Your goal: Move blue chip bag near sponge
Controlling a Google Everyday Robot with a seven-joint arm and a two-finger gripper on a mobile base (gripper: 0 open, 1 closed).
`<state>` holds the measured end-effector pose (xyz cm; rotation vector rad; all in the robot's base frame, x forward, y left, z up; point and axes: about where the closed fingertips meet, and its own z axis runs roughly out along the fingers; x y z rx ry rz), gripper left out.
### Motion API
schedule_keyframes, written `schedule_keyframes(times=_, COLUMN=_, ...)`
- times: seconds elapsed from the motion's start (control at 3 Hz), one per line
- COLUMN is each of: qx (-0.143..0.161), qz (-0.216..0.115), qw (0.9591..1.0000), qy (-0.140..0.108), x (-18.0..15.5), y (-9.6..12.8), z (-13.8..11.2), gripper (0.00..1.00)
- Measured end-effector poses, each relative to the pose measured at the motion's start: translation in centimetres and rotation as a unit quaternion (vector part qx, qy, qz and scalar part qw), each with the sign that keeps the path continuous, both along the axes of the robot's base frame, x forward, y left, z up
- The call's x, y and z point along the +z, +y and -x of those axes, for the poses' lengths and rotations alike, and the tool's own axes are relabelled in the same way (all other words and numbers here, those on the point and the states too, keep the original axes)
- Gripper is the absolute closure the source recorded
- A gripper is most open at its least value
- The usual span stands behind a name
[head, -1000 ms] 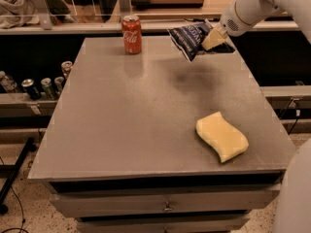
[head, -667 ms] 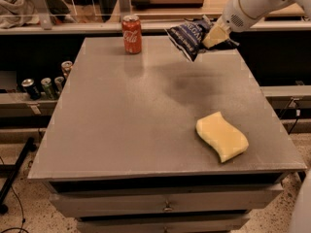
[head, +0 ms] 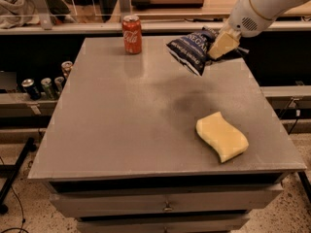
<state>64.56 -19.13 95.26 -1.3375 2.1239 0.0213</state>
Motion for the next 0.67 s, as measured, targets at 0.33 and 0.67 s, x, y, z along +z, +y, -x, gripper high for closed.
schedule_keyframes(times=0.33, qx=0.001, qz=0.005, qw=0.9993, qy=0.037, x=-0.7, y=-0.2, z=3.3, gripper=1.0)
schedule_keyframes(times=0.67, qx=-0.011, qz=0.01, qw=0.9967, qy=0.079, x=-1.7, y=-1.0, z=5.8, gripper=1.0)
